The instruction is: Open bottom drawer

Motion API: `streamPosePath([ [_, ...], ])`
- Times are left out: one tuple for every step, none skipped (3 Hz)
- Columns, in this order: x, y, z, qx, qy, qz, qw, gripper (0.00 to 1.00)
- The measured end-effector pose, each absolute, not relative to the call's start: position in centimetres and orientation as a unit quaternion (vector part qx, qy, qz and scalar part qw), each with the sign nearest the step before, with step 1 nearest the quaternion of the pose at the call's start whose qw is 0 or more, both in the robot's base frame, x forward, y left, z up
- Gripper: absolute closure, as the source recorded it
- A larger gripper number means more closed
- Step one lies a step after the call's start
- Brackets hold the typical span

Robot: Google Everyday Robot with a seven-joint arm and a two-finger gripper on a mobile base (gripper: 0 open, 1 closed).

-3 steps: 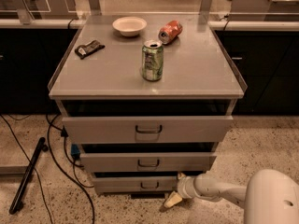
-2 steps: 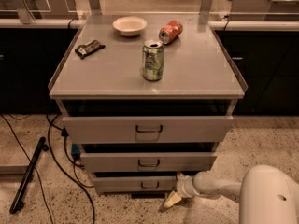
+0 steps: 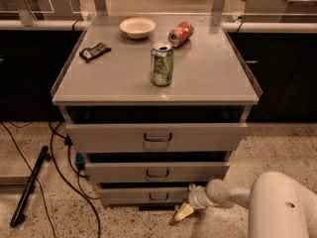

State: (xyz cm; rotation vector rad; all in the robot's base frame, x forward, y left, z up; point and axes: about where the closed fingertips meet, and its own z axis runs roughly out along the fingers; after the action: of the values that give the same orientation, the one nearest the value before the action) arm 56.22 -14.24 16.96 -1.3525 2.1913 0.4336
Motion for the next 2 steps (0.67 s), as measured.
streamPosePath([
  [55.46, -14.95, 16.98, -0.489, 0.818, 0.173, 0.249, 0.0],
  [55.46, -14.94, 17.19, -0.489, 0.818, 0.173, 0.249, 0.0],
])
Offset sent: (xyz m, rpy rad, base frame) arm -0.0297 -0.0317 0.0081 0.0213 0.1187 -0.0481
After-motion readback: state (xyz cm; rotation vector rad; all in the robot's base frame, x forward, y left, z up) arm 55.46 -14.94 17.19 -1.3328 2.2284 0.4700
